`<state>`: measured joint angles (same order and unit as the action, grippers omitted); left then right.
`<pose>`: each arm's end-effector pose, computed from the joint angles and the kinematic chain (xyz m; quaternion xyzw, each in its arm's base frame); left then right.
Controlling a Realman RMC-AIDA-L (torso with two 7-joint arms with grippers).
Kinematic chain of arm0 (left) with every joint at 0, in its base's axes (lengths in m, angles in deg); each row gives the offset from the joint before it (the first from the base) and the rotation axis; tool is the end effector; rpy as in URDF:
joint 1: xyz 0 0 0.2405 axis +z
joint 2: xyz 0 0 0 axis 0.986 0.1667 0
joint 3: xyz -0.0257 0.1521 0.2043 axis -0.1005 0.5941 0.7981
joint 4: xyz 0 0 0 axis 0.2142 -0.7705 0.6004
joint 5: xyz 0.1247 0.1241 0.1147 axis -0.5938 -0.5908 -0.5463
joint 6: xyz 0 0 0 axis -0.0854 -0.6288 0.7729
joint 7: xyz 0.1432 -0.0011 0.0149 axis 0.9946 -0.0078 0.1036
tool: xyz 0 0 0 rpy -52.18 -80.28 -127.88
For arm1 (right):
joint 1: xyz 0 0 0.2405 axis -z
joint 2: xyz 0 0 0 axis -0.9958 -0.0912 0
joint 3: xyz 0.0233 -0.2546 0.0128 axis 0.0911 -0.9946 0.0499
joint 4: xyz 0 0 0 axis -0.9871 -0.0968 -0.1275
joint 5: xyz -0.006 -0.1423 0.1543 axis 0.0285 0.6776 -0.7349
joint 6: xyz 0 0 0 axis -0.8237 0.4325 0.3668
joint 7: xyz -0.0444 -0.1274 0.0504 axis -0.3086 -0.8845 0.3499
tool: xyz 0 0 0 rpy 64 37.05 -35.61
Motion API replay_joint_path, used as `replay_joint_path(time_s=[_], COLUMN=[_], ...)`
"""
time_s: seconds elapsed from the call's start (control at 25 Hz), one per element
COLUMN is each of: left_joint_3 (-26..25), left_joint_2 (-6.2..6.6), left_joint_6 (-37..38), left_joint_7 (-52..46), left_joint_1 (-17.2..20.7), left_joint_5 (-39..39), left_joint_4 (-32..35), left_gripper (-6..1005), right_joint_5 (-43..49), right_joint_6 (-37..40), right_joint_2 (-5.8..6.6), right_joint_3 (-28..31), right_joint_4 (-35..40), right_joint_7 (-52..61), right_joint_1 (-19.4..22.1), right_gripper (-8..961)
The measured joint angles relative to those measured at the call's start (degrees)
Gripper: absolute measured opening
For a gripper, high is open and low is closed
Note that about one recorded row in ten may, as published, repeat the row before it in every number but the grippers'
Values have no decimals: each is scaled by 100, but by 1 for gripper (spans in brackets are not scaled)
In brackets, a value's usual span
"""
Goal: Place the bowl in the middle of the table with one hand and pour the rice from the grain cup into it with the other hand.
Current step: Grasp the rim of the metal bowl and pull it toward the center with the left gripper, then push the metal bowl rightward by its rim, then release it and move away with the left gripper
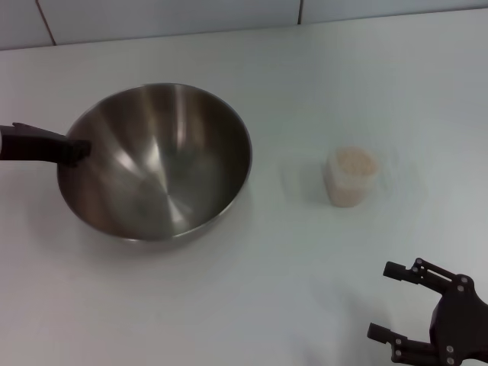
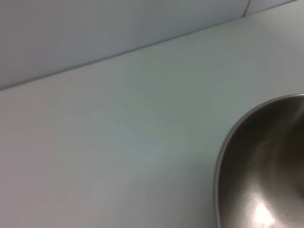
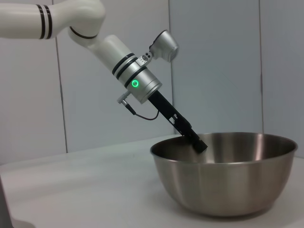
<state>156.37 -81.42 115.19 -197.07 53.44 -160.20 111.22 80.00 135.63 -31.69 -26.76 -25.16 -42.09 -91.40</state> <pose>-0.2419 0.3812 0.0156 -0.8788 -0.3826 0.0189 0.2845 0.3488 0.1455 -0.0187 -0.9102 0.1257 0.3192 0.2323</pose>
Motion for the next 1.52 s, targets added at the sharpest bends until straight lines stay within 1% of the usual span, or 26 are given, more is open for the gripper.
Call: replay_joint_path(time_s=[0.12,0.28,0.36,0.4,0.48,0.56,0.8,0.88,1.0,1.08,1.12,1.16,1.28,1.52], left_joint_3=[-151,-288,-288,-356,-483,-483,-943,-999,-967,-967,-947,-931,-924,-922], left_joint_2=[0,0,0,0,10,10,12,5,1,1,0,2,4,-2], left_joint_6=[115,275,275,404,604,604,898,890,655,655,529,234,21,-18], left_joint_7=[11,26,26,75,244,244,517,595,662,662,678,758,816,900], left_joint_1=[-165,-292,-292,-341,-432,-432,-862,-1005,-1321,-1321,-1464,-1720,-1789,-1627], left_joint_5=[7,43,43,142,423,423,553,617,649,649,634,623,611,650], left_joint_4=[-205,-268,-268,-251,-260,-260,-681,-818,-1183,-1183,-1400,-1872,-2145,-2030], left_gripper=[175,103,67,49,47,44,44,46,47,49,49,50,52,55], right_joint_5=[0,0,0,0,0,0,0,0,0,-1,-1,0,0,-1], right_joint_6=[0,-9,-12,-17,-48,-54,-68,-73,-78,-80,-80,-80,-80,-80], right_joint_2=[0,0,0,0,0,0,0,0,0,0,0,0,0,0], right_joint_3=[0,-10,-12,-15,-27,-33,-46,-52,-55,-61,-61,-61,-61,-57], right_joint_4=[0,0,0,0,1,0,0,0,1,1,1,0,-1,-2], right_joint_7=[0,0,0,0,0,0,0,0,0,0,0,0,0,0], right_joint_1=[7,14,14,14,13,11,2,-9,-16,-22,-22,-22,-23,-29], right_gripper=[820,819,819,819,819,819,820,820,819,819,819,819,820,820])
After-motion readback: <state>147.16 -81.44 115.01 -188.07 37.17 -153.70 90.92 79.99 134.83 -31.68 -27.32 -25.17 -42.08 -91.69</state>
